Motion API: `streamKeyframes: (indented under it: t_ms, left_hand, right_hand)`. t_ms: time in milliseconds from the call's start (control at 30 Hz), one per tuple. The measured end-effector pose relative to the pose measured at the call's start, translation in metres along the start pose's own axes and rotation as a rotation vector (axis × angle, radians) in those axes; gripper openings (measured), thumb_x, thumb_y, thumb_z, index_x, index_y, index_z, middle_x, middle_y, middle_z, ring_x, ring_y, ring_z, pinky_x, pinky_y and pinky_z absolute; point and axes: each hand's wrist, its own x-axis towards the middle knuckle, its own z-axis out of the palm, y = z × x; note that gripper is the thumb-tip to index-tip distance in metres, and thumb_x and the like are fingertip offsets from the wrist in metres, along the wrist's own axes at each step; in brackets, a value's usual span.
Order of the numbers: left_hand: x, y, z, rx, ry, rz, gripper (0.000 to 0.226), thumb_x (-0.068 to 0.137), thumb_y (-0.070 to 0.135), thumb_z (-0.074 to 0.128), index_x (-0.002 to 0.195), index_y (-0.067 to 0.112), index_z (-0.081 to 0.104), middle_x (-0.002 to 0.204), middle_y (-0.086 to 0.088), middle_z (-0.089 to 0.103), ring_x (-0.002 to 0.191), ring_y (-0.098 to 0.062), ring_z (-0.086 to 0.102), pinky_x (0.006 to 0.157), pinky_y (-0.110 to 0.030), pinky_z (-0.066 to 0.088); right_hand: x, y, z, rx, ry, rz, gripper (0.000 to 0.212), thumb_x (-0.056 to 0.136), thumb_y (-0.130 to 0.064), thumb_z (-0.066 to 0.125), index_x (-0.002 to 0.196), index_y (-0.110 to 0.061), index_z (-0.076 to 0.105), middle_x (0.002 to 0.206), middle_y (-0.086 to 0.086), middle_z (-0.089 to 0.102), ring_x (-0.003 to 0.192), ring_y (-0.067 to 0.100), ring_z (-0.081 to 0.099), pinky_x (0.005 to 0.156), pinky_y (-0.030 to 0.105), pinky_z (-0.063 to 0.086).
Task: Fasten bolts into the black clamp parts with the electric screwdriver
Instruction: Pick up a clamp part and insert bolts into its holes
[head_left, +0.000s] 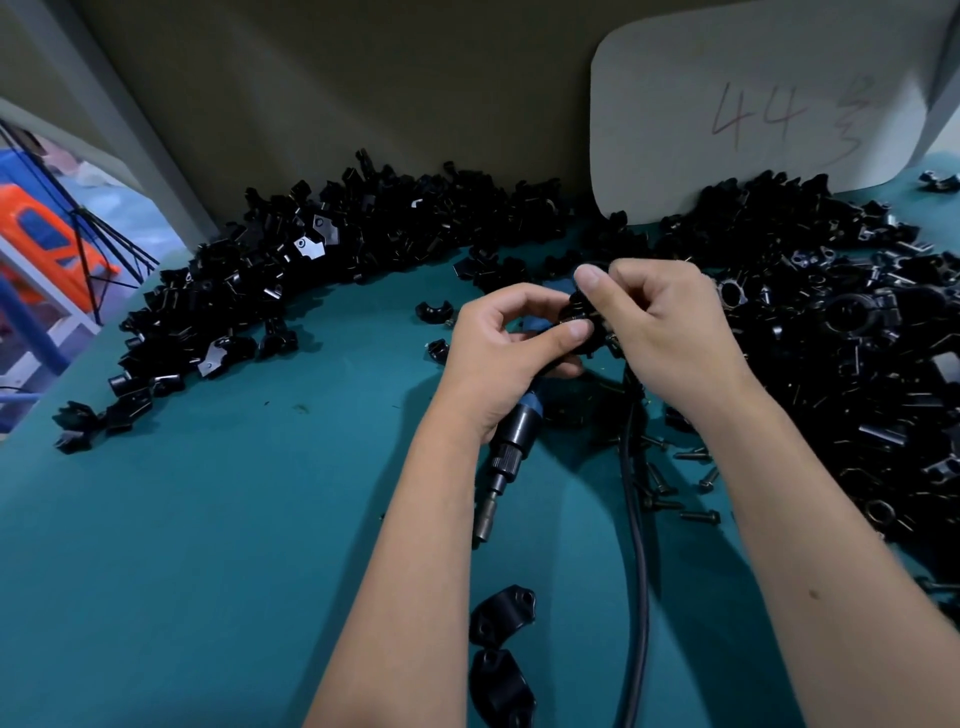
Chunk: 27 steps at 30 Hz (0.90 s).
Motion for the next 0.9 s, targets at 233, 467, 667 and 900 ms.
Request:
streamKeyframes:
  t_ms: [233,467,667,900]
  left_hand:
    - [0.000,0.002,-0.014,-0.169,0.293,-0.074,0.009,0.092,0.003,0.075,0.097,0.009,0.070,0.086,-0.004,0.076,0.060,-0.016,0.069,0.062,-0.024,0.056]
    - [-0.003,0.003,-0.041,-0.555,0.464,-0.224,0.015,0.094,0.013,0.075,0.102,0.002,0.069,0.116,-0.021,0.072,0.080,-0.020,0.072,0.070,-0.021,0.058]
    - [-0.006,0.003,-0.034,-0.497,0.359,-0.299,0.039,0.087,-0.003,0.077,0.123,-0.010,0.064,0.103,-0.017,0.076,0.076,-0.015,0.073,0.070,-0.018,0.058]
    - [-0.008,0.005,-0.030,-0.440,0.317,-0.305,0.046,0.084,-0.005,0.079,0.126,-0.004,0.061,0.097,-0.013,0.079,0.073,-0.014,0.074,0.067,-0.018,0.058]
  right_hand:
    - [-0.001,0.009,-0.011,-0.523,-0.360,0.155,0.046,0.105,-0.048,0.053,0.069,-0.019,0.060,0.066,0.005,0.064,0.059,0.025,0.059,0.054,0.033,0.044]
    - [0.001,-0.007,-0.020,-0.696,-0.722,0.336,0.027,0.081,-0.044,0.086,0.076,-0.023,0.070,0.081,-0.004,0.071,0.079,0.013,0.064,0.065,0.028,0.048]
    - [-0.001,-0.012,-0.012,-0.748,-0.728,0.339,0.020,0.084,-0.030,0.087,0.073,-0.022,0.072,0.085,-0.005,0.072,0.087,0.015,0.065,0.075,0.031,0.053]
    - [0.000,0.002,-0.011,-0.717,-0.614,0.279,0.021,0.097,-0.027,0.073,0.079,-0.015,0.073,0.083,0.000,0.073,0.080,0.017,0.067,0.070,0.033,0.055]
